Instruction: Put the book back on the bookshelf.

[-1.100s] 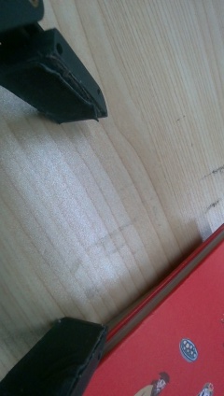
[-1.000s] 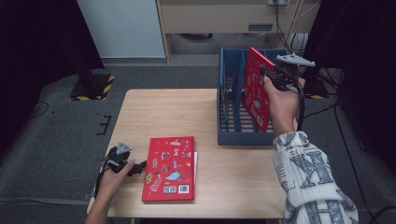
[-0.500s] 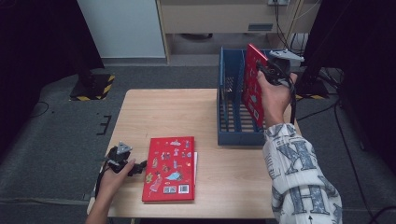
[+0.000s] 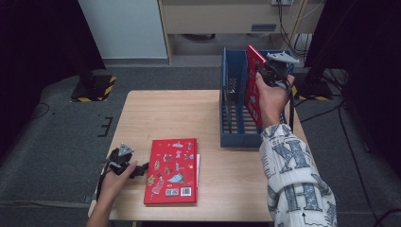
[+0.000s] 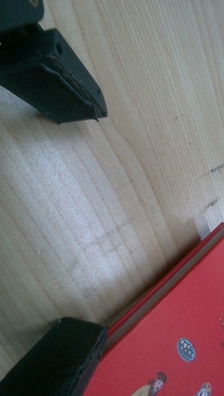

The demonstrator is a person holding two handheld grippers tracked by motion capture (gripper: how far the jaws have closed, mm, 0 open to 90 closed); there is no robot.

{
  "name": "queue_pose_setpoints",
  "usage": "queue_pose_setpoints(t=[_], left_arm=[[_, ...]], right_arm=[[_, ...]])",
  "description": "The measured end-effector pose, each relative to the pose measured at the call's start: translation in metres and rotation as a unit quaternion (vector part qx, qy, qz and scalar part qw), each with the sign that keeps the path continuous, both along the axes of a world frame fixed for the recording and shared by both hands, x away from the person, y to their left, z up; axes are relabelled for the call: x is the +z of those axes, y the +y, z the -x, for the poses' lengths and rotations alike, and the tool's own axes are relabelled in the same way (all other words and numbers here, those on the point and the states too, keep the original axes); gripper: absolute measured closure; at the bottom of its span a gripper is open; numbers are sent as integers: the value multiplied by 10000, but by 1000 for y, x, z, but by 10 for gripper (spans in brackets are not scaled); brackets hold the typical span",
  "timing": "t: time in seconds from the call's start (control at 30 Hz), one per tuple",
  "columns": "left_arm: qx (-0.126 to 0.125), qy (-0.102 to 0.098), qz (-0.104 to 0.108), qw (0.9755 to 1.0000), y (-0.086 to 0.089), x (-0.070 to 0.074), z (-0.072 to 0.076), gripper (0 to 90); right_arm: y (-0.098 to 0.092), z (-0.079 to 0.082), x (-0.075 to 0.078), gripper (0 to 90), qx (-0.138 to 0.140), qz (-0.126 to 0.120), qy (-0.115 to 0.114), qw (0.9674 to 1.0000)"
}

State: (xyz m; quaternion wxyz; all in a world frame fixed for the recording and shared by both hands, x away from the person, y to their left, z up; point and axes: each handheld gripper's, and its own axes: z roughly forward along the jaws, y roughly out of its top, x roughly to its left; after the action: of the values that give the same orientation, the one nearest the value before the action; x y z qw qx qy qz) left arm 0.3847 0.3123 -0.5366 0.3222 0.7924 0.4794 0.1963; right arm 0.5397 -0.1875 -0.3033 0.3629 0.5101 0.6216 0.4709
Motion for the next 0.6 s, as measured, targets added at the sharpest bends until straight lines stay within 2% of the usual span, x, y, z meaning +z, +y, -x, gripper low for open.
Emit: queue_pose_setpoints(t=[0.6], left_arm=[[2,7,11,10000,0,0,0,0]], right_arm=[[2,-12,-32,792,-128,-37,168,9998]])
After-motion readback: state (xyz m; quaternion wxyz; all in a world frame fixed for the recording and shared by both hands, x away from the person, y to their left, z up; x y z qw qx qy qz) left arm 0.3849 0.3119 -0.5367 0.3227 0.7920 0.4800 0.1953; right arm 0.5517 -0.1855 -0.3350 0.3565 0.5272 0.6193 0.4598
